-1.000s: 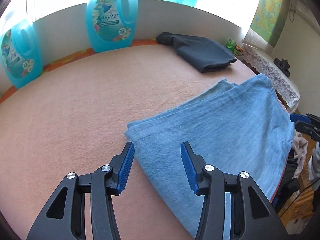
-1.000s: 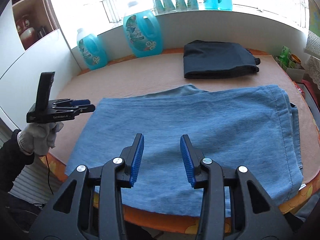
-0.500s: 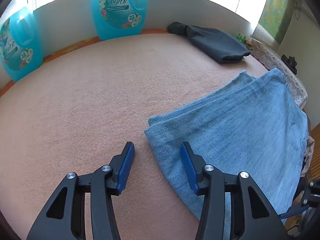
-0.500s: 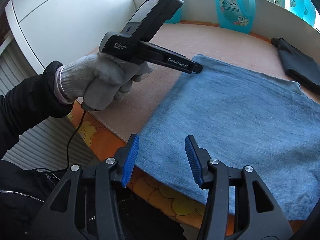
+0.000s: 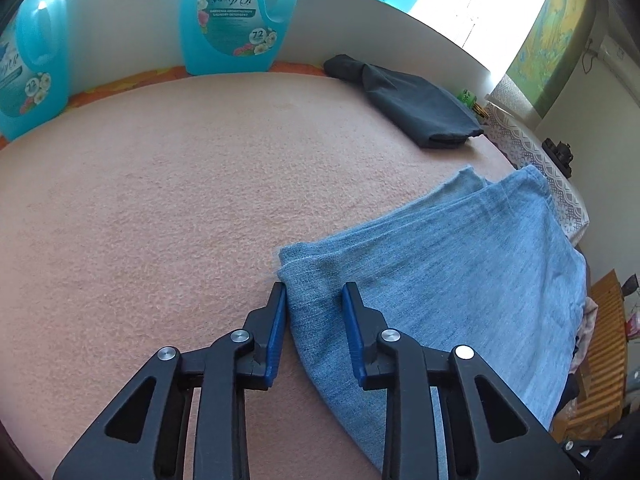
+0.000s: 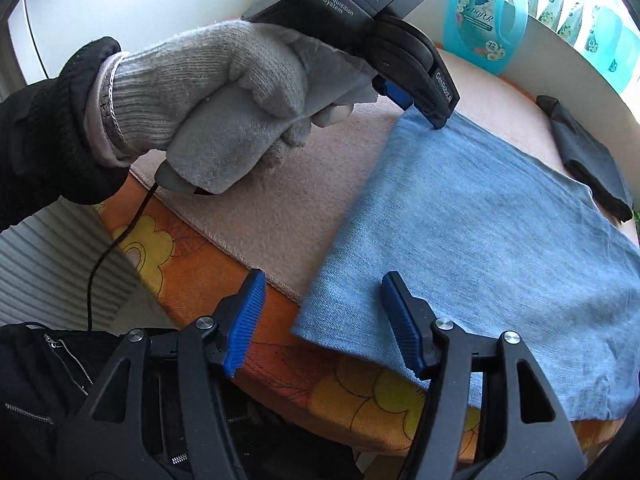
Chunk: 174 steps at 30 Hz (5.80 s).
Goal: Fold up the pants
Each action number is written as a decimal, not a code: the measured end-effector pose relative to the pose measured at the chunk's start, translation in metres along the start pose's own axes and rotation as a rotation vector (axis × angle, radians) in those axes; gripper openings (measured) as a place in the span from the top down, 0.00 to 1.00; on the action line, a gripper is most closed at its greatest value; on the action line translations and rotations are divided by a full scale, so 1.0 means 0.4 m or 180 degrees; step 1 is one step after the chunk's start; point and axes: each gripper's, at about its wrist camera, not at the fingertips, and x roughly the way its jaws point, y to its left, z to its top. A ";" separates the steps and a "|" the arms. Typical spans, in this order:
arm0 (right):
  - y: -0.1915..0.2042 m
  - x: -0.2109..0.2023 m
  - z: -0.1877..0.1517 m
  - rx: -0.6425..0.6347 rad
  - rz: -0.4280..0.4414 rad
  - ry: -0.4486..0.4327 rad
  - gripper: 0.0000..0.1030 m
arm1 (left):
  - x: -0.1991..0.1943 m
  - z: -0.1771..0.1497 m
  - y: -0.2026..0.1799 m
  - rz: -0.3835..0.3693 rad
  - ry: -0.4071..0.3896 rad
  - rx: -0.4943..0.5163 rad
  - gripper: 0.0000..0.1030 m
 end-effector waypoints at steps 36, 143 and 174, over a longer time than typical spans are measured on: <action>-0.647 -0.488 -0.173 0.1519 -0.1041 -0.1231 0.90 | 0.061 0.388 -0.580 -0.0723 -0.0617 0.0405 0.92; -1.275 -0.040 -0.364 0.2435 0.0573 -0.0360 0.57 | 0.299 0.121 -0.552 -0.0805 0.0384 0.0034 0.39; -1.213 -0.060 -0.329 0.2264 0.0018 -0.0264 0.70 | 0.335 0.122 -0.622 -0.0512 0.0315 0.0385 0.57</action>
